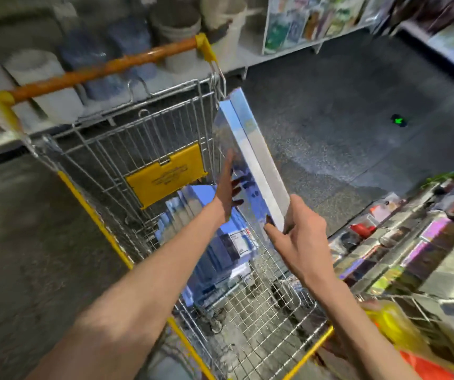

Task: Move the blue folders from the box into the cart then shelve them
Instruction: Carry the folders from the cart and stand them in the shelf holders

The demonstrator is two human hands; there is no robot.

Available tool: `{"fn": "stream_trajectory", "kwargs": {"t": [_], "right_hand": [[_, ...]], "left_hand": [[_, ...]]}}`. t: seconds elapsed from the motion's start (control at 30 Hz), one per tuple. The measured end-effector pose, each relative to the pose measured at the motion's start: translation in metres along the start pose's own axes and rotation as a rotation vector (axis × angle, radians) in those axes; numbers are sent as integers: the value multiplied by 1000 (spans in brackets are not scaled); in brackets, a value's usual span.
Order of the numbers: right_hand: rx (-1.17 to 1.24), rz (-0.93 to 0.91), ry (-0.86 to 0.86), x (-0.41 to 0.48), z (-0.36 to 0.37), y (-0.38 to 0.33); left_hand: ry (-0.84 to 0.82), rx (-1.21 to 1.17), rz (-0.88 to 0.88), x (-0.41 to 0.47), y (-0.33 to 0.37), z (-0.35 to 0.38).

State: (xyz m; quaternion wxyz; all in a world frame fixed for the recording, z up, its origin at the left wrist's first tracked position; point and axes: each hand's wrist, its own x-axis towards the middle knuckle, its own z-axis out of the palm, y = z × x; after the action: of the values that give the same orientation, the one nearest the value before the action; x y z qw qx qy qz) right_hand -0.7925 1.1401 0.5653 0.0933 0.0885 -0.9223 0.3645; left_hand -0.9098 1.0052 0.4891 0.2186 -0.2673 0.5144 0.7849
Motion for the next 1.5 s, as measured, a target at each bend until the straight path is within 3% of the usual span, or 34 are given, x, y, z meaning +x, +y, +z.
{"fn": "stream_trajectory", "kwargs": {"t": [0.2, 0.47, 0.7, 0.9, 1.07, 1.27, 1.5], "right_hand": [[38, -96, 9, -46, -26, -13], [17, -92, -27, -67, -69, -40], [-17, 207, 79, -68, -120, -60], [292, 336, 273, -65, -175, -85], [569, 374, 324, -65, -219, -117], [503, 290, 499, -75, -281, -165], [477, 215, 654, -114, -364, -212]], "left_hand": [[-46, -73, 132, -54, -6, -2], [-128, 45, 201, -119, 8, 14], [-93, 173, 153, -135, 25, 34], [-98, 245, 462, -140, 62, 53], [-299, 279, 712, -166, 122, 75], [-506, 231, 916, -237, 181, 135], [-690, 113, 1059, -334, 200, 212]]}}
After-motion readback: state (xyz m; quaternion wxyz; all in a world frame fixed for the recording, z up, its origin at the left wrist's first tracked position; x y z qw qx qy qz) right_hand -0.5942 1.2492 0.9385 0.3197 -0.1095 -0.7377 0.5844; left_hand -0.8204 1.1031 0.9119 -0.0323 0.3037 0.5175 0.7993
